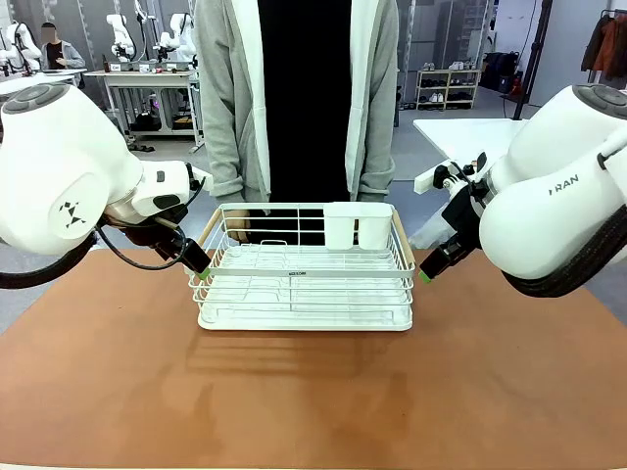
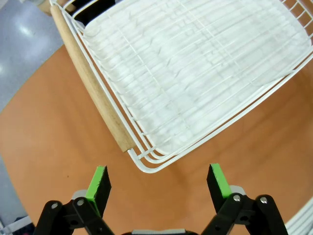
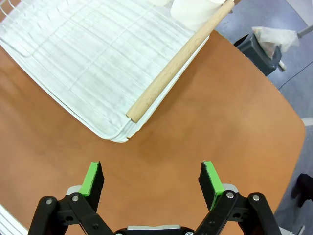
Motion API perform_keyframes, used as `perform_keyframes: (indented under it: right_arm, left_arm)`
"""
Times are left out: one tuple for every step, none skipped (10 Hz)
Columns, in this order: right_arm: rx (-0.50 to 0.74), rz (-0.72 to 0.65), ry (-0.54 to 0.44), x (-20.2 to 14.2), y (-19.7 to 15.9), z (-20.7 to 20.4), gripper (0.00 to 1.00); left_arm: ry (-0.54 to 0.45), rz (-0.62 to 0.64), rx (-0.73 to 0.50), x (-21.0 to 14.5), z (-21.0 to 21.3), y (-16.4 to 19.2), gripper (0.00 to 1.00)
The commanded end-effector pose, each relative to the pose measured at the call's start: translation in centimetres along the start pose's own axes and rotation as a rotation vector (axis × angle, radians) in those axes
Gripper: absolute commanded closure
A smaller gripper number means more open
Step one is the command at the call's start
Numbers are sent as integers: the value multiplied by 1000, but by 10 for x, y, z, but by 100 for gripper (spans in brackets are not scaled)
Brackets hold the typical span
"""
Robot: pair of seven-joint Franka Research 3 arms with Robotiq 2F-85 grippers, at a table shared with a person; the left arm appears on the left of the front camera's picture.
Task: Clean the table.
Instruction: Pick up the Lint Roller when the human hands it over.
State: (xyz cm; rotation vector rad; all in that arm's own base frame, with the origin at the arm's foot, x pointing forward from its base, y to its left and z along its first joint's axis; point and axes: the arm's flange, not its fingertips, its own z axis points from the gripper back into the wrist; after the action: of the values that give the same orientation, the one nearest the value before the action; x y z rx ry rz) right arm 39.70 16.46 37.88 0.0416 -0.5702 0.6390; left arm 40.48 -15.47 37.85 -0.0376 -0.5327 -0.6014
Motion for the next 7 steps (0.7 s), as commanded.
perform_keyframes:
  right_arm:
    - [219,-104,38,25,-27,55,0]
    - [368,-190,39,33,-45,80,0]
    - [506,-322,3,37,-71,115,0]
    - [632,-410,-14,32,-90,138,0]
    - [765,-483,-40,19,-115,156,0]
    - [870,-553,-81,-2,-142,171,0]
    - [912,-627,-113,-28,-167,179,0]
  left_arm:
    - [66,31,-301,33,54,16,0]
    - [123,24,-373,43,76,31,0]
    - [110,107,-587,46,106,55,0]
    - [46,198,-706,36,133,86,0]
    - [-43,280,-820,13,156,118,0]
    - [-113,376,-900,-25,177,151,0]
    - [-159,461,-892,-64,189,174,0]
